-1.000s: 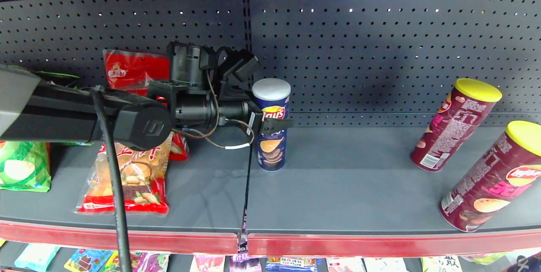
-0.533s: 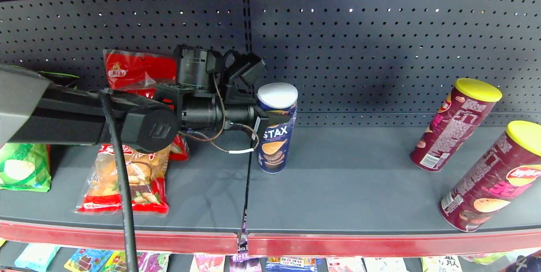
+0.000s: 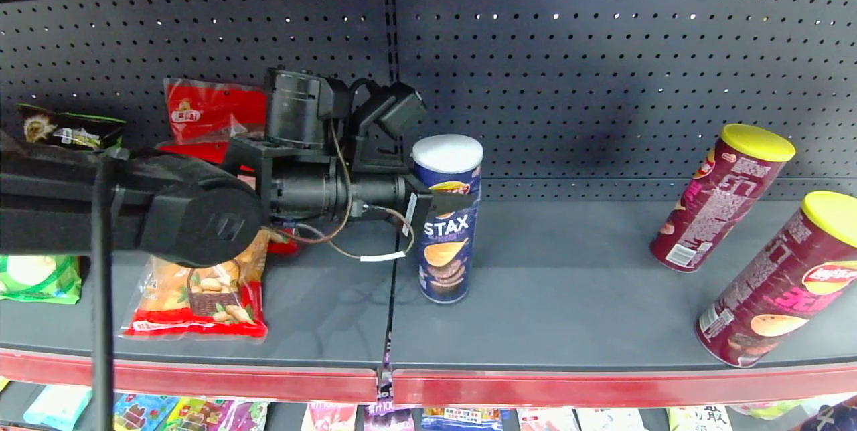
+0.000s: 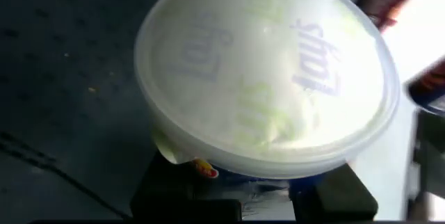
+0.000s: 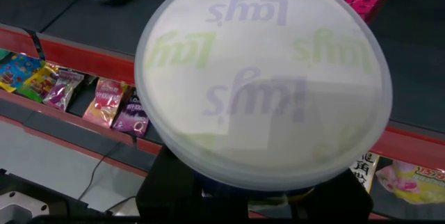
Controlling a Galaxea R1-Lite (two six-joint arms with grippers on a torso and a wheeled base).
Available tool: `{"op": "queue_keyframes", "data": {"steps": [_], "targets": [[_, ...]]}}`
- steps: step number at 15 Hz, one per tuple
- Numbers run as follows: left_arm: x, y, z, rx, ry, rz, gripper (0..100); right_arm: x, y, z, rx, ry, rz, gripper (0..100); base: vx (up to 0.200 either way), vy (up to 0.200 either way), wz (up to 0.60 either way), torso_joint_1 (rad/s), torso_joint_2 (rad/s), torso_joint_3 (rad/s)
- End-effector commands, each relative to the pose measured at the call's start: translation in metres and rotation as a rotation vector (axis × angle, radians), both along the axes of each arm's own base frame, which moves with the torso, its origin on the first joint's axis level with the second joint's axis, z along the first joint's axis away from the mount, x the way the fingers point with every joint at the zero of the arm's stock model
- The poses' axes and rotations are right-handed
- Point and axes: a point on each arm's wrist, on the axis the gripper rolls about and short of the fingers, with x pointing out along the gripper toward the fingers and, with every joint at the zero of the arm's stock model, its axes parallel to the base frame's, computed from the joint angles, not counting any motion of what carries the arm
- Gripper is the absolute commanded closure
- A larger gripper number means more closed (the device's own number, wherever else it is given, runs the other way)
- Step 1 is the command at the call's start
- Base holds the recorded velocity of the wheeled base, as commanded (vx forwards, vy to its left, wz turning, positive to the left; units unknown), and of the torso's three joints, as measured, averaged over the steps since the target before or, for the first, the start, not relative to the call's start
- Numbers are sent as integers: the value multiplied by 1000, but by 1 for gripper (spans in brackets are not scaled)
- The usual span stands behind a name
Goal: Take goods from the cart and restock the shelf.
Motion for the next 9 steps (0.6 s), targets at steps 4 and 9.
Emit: {"op": "queue_keyframes", "data": {"steps": [4, 9], "targets": [[-48, -8, -10, -16, -21, -53, 100, 0, 0, 0, 0, -2, 2, 100, 0, 0, 0, 0, 0, 0], [-55, -11, -22, -7, 1, -68, 100, 0, 0, 1, 1, -6, 2, 100, 0, 0, 0, 0, 0, 0]]}}
